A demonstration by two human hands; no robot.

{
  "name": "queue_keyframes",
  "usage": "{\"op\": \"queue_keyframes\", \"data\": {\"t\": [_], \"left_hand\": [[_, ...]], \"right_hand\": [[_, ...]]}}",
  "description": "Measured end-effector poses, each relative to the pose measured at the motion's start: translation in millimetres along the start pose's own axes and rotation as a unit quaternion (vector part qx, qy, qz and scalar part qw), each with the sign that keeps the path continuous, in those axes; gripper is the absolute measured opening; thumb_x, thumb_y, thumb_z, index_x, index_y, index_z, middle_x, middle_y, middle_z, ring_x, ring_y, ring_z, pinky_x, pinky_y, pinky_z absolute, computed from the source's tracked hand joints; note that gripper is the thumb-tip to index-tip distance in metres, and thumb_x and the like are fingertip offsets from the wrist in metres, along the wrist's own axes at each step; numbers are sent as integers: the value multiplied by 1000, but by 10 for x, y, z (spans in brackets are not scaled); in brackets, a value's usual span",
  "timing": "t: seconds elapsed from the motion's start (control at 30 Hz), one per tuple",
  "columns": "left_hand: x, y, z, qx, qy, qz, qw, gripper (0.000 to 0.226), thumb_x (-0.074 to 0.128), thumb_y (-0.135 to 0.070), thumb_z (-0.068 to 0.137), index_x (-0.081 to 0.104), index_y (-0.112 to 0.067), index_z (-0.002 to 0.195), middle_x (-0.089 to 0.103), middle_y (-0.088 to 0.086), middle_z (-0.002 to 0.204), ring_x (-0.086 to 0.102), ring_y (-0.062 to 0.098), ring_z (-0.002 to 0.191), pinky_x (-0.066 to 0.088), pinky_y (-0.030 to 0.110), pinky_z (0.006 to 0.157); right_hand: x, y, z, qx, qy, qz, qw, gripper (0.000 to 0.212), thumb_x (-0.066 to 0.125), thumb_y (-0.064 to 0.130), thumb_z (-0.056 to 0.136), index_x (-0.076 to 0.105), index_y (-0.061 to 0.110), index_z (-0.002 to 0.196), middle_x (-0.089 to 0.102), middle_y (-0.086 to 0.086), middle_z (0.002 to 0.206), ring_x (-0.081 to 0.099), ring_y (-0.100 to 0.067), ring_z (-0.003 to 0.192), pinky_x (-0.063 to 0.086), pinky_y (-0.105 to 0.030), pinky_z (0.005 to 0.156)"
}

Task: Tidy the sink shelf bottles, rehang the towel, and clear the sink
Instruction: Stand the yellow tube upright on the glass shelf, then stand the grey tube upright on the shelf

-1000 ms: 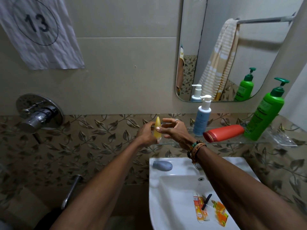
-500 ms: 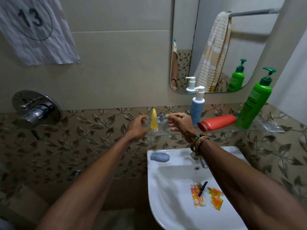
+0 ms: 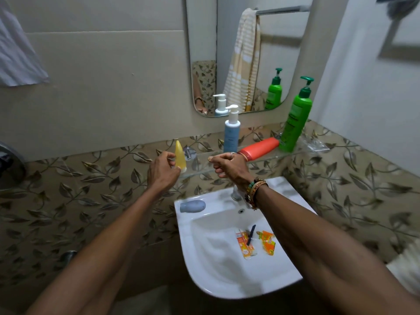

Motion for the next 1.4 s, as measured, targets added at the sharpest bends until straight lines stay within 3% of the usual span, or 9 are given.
{"op": "queue_keyframes", "data": {"t": [0.27, 0.47, 0.53, 0.63, 0.73, 0.97, 1.07, 1.13, 1.4], "left_hand": [[20, 57, -61, -41, 5, 31, 999, 24, 65, -14, 81, 65, -17, 106, 69, 5, 103, 63, 30, 98, 52, 36, 80], [123, -56, -152, 7, 65, 28, 997, 6, 75, -24, 79, 71, -20, 78, 70, 0, 78, 63, 17, 73, 44, 24, 58], [168, -144, -169, 28, 79, 19, 996, 7, 76, -27, 80, 72, -21, 79, 69, -3, 74, 59, 11, 66, 38, 20, 53], [239, -317, -173, 69, 100, 1, 993, 9, 77, -29, 80, 71, -23, 77, 69, -4, 74, 63, 10, 68, 49, 24, 61], [322, -499, -183, 105, 118, -19, 987, 10, 78, -29, 81, 70, -23, 80, 68, -5, 76, 62, 8, 70, 48, 22, 60], [605, -885, -271, 151, 153, -44, 976, 15, 77, -28, 82, 70, -18, 90, 68, -2, 81, 64, 11, 75, 47, 20, 60], [786, -1037, -336, 163, 178, -42, 970, 16, 75, -28, 82, 69, -18, 93, 69, 1, 85, 66, 18, 81, 54, 29, 69], [890, -1144, -392, 172, 182, -36, 967, 16, 76, -28, 81, 68, -20, 92, 68, -1, 86, 65, 17, 81, 51, 26, 66], [1331, -1538, -657, 205, 229, -53, 950, 21, 76, -24, 83, 72, -13, 99, 70, 1, 97, 65, 15, 89, 52, 28, 75]], "right_hand": [[-102, 33, -132, -5, -20, -2, 1000, 35, 81, 27, 80, 72, -3, 97, 65, -10, 79, 56, -20, 67, 47, -27, 56], [-136, 97, -186, -21, -44, -31, 998, 27, 81, 29, 80, 71, 5, 90, 68, -10, 81, 60, -21, 70, 52, -31, 63], [-172, 108, -199, -27, -58, -48, 997, 23, 80, 31, 80, 71, 10, 84, 69, -10, 81, 62, -23, 71, 54, -33, 65], [-301, 143, -247, -43, -110, -102, 988, 21, 79, 38, 79, 71, 18, 80, 73, -6, 84, 69, -22, 80, 59, -38, 77], [-463, 182, -309, -49, -145, -119, 981, 22, 78, 40, 79, 71, 20, 81, 74, -6, 87, 70, -28, 90, 59, -46, 84], [-942, 257, -536, -49, -220, -137, 965, 27, 77, 43, 76, 71, 17, 80, 72, -3, 81, 69, -21, 80, 59, -47, 81], [-1170, 252, -652, -52, -253, -148, 955, 23, 76, 40, 76, 71, 17, 76, 73, 1, 76, 70, -16, 78, 59, -42, 79], [-1334, 233, -736, -51, -275, -154, 948, 20, 76, 38, 78, 71, 19, 73, 71, 6, 69, 68, -7, 69, 58, -37, 74], [-1919, 105, -1043, -22, -337, -165, 926, 25, 76, 40, 74, 72, 16, 68, 73, 5, 72, 70, -16, 80, 60, -41, 79]]}}
Point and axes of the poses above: each hand's wrist, its own z-axis towards the middle knuckle, its own x-axis out of the palm, y = z × x, the point moved 7 cm from there along z, towards the middle knuckle
